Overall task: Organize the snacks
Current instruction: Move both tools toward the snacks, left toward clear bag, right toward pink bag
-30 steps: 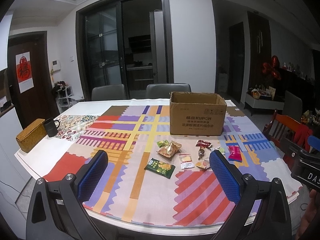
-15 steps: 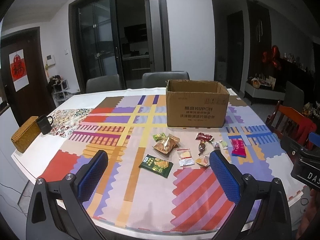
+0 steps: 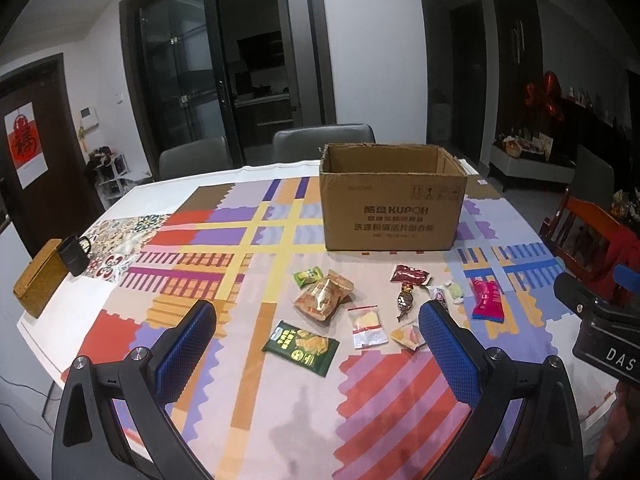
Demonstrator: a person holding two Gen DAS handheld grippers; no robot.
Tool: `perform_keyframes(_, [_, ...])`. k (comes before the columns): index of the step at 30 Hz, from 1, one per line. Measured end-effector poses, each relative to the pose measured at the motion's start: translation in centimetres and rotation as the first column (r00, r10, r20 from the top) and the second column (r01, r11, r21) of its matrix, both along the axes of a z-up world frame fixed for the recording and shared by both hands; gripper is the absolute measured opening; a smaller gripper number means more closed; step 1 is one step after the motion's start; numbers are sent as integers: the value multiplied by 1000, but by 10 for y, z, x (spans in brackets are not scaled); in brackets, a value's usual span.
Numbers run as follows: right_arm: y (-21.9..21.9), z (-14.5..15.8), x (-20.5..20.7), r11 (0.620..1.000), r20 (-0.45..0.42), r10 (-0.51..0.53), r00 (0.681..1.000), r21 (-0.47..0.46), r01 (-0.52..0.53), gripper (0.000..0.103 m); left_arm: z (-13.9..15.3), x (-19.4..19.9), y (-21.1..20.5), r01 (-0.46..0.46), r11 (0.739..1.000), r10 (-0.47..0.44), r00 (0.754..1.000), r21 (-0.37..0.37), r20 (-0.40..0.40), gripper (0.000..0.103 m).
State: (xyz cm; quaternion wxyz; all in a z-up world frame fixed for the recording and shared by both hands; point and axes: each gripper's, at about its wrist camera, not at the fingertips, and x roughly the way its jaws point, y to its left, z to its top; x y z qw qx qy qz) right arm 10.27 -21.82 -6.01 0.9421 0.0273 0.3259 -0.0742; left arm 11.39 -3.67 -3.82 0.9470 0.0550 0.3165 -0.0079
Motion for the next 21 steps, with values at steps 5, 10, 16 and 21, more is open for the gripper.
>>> perform_keyframes(5, [-9,-7,24,1000,-23,-21,1000,1,21,102,-12,27,-8,16,1000,-16,999,-11,-37,103])
perform_keyframes(10, [-14,-18,45,1000,-43,-29,999,-2,29,102,-27,52,-18,26,1000,-27,998,-15,-64,103])
perform_keyframes(16, [-19,-36,66,1000,-76,-29,997,-11,29,102,-46,71,-26,20,1000,-21,994,-12,-109,103])
perform_keyframes(21, [-25,-50,78,1000,-95,-27,995,-17,25,102,-66,81,-30,22,1000,-22,989,-2,-146,103])
